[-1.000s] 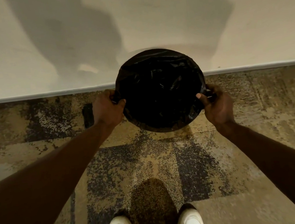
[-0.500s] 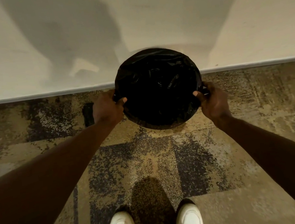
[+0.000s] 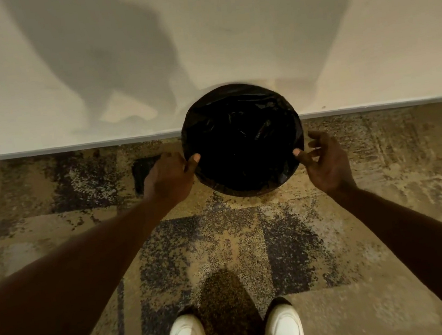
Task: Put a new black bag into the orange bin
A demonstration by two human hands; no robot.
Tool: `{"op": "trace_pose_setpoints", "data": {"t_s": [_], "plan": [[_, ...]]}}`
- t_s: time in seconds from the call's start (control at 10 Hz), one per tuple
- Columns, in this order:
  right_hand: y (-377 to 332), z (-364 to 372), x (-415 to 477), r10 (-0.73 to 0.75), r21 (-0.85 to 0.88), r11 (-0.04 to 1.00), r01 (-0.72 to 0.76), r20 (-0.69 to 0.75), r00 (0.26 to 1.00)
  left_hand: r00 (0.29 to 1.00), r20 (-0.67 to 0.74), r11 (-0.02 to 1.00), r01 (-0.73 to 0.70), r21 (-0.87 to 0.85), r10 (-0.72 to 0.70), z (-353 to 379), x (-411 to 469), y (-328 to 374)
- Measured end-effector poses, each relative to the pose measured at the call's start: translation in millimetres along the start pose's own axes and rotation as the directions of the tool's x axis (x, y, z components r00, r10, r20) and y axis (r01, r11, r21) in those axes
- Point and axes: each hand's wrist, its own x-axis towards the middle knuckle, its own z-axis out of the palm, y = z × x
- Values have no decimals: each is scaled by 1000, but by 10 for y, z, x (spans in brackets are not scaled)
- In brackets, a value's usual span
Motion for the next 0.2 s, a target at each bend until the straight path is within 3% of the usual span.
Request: {"op": "trace_pose_setpoints", "data": {"t_s": [0.2], "plan": [[-357, -295, -172, -127, -147, 981, 128, 13, 992, 991, 134, 984, -14, 180, -10, -401, -135, 151]]}}
